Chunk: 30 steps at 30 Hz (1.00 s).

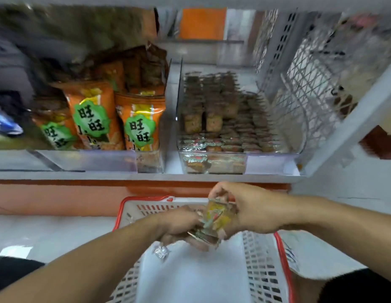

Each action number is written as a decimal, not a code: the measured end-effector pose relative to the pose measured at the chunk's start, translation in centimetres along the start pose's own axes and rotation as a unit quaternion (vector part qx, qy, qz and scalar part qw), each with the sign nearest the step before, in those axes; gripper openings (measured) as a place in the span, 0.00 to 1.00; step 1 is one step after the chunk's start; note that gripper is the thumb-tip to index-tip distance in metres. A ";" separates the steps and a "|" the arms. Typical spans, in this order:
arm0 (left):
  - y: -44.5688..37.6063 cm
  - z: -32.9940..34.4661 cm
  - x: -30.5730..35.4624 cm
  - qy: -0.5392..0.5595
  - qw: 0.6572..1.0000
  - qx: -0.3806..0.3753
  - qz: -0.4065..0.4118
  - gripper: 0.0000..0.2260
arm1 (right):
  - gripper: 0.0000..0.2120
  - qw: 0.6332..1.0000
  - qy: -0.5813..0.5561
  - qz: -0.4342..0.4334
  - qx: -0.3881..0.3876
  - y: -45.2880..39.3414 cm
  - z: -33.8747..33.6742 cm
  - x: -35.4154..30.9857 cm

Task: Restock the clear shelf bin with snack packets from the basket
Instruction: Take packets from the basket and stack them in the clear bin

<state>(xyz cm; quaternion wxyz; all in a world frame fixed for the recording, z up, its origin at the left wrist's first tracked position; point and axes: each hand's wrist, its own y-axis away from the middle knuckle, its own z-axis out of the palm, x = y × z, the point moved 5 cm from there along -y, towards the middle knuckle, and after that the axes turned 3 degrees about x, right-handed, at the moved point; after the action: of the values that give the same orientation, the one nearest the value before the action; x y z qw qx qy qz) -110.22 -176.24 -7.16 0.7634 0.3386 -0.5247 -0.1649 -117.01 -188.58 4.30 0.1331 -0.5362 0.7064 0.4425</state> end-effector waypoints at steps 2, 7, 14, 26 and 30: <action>2.5 0.5 3.7 0.024 0.999 -0.005 0.026 0.14 | 0.29 0.990 -0.133 -0.017 0.029 2.4 -3.0 -1.8; 9.3 2.6 10.7 0.082 0.988 -0.024 0.131 0.18 | 0.26 0.968 -0.229 -0.049 0.086 6.1 -7.2 -4.7; 12.9 3.0 12.2 0.157 0.971 -0.013 0.181 0.27 | 0.24 0.923 -0.375 -0.059 0.068 7.2 -7.2 -5.2; 11.1 2.6 13.4 0.222 0.950 0.040 0.217 0.13 | 0.33 0.897 -0.393 -0.081 0.183 5.2 -9.3 -3.8; 11.4 2.1 13.7 0.277 0.933 0.057 0.224 0.18 | 0.25 0.854 -0.444 -0.110 0.248 5.5 -10.9 -3.7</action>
<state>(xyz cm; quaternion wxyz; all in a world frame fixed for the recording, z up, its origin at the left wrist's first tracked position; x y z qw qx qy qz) -107.95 -177.07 10.62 0.8751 0.2876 -0.3628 0.1405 -117.27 -194.43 15.66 0.6090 -0.3061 0.5951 0.4258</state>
